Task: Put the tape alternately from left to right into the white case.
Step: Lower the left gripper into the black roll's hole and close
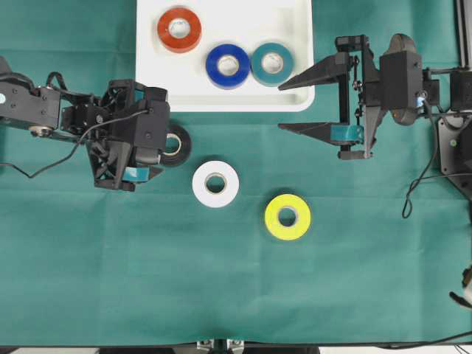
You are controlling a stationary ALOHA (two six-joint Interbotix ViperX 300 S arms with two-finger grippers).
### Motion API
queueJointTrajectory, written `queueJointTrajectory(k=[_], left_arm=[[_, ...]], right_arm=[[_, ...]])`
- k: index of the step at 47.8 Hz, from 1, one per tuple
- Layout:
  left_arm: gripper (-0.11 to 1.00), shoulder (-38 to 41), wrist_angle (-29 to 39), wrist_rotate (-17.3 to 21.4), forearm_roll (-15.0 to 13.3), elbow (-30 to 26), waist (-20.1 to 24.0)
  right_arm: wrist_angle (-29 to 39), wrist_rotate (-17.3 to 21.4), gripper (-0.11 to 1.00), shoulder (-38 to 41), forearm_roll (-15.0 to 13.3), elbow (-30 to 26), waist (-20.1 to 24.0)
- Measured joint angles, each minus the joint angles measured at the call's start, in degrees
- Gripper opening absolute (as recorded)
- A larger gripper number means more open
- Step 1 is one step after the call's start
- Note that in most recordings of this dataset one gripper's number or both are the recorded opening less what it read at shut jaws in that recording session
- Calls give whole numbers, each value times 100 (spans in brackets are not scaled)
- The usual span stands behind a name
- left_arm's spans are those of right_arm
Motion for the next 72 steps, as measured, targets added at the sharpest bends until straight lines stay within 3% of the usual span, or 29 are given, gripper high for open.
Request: queueJointTrajectory(k=[32,72], left_arm=[[77,352,-360,-439,0,0,-387],[77,914,-554,-413,0,-18,-53]], right_arm=[[9,0,74,185,0,9,9],[0,0,74,193,-18,9,9]])
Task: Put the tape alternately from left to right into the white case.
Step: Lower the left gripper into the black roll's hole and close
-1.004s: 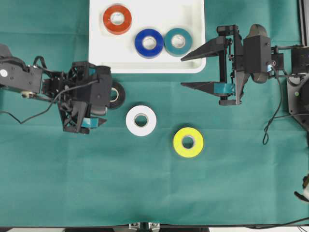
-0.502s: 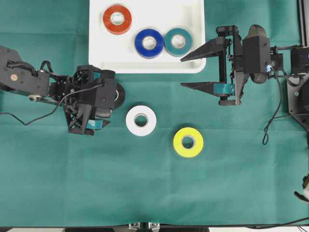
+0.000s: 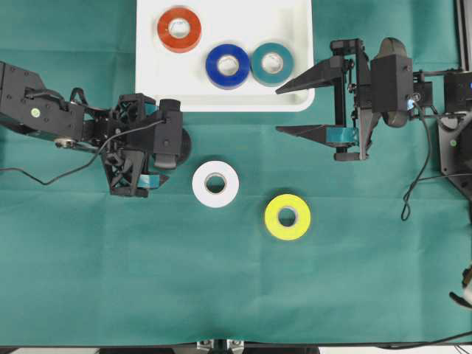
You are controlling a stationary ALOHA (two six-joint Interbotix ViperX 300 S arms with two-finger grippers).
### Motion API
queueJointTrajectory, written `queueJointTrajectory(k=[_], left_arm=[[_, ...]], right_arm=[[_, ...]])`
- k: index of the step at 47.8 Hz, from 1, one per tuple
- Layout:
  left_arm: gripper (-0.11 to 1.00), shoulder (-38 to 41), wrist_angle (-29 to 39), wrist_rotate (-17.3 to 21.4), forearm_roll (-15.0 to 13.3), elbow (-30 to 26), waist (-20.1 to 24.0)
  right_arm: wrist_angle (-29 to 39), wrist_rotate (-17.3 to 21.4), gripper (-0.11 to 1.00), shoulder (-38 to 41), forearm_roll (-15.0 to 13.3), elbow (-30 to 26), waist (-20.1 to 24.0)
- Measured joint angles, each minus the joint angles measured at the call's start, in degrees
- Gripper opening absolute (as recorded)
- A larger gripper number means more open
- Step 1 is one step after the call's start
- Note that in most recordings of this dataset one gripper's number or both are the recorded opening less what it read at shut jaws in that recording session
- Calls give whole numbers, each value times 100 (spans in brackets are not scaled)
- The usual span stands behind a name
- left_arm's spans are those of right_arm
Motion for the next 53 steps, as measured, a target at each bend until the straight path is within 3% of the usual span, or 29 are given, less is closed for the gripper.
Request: queueJointTrajectory(k=[42,53], left_arm=[[76,18,-26,-18,0,35,132],[76,18,-26,-281,0,44,132]], right_arm=[[0,0,73,0,-18,44,0],[0,0,73,0,-18,35,-9]])
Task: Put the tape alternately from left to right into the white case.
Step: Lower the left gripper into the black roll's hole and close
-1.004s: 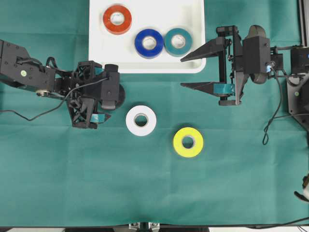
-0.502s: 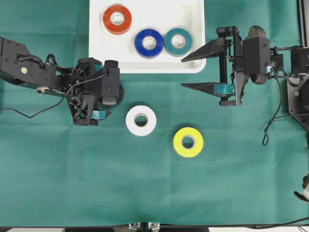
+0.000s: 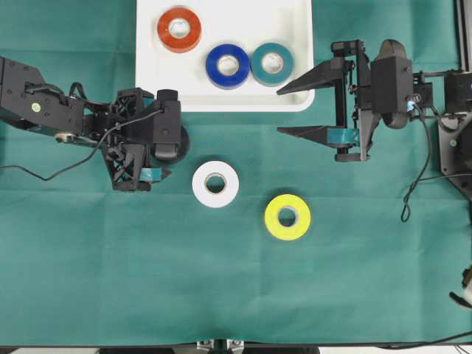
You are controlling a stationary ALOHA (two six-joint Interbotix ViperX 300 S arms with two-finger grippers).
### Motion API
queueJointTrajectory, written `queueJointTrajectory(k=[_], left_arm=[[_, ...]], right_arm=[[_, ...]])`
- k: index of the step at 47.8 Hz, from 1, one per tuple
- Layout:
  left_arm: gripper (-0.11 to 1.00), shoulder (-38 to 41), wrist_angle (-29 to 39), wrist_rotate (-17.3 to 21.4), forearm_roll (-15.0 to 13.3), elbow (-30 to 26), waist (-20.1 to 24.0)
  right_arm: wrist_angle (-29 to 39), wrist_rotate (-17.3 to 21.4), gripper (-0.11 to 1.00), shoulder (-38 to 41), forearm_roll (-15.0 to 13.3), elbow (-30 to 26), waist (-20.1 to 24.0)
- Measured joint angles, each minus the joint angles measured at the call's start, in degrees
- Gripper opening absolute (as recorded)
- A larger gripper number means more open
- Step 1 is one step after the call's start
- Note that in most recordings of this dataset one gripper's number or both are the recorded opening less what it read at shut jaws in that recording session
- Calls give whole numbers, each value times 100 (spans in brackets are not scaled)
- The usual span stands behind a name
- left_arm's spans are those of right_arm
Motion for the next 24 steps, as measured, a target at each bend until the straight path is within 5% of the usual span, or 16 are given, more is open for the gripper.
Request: queueJointTrajectory(k=[24], left_arm=[[76,396,0,-26,0,-185,-167]], right_arm=[[0,-35,73,0,0,0,9]])
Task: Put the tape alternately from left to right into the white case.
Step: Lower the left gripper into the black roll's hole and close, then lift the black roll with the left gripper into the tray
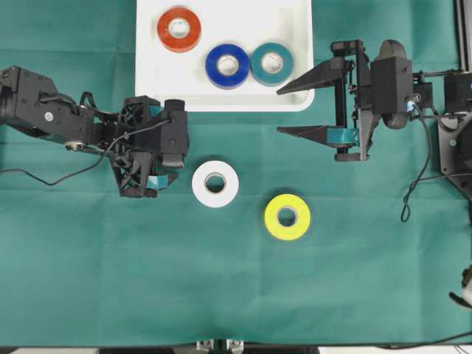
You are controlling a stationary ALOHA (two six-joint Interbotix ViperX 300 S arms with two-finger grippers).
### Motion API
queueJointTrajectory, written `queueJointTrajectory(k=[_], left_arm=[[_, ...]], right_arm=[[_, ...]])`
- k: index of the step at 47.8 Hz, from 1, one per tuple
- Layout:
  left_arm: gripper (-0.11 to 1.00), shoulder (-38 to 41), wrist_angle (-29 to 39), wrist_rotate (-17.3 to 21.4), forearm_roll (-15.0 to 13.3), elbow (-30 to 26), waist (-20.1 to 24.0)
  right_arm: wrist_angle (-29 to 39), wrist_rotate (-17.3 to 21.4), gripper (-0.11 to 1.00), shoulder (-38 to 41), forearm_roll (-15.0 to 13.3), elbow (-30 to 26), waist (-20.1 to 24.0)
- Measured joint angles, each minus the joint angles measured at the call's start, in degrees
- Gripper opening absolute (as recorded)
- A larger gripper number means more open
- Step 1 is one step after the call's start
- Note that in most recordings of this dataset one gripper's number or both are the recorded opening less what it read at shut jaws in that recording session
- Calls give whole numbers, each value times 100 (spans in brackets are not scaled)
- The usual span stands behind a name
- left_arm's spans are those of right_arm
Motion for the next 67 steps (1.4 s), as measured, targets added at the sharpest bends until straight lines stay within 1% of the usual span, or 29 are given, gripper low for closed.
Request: queueJointTrajectory(k=[8,11,12,15,20,22,25,29,44,55,67], left_arm=[[76,-114,35,-9,0,79,0],[73,-158,88,-9,9,105,0],[70,-167,105,-9,9,114,0],[58,-176,149,-9,0,114,0],[28,-176,185,-18,9,114,0],[18,-176,185,-9,0,105,0],[6,-167,185,-9,0,97,18],[-3,-176,185,-9,9,88,18],[-4,-185,193,-9,0,88,18],[-4,-264,246,-18,0,88,-70],[-4,-738,281,-18,9,114,-211]], right_arm=[[9,0,73,-9,0,9,0],[0,0,73,0,0,0,0],[0,0,73,0,0,9,0],[0,0,73,0,-9,9,0],[-9,0,73,0,-18,0,0],[0,0,73,-9,-26,9,0],[-9,0,73,0,-26,0,0],[-9,0,73,0,-26,9,0],[-9,9,73,0,-35,9,0],[-9,9,73,0,-35,9,0],[-9,9,73,0,-35,9,0]])
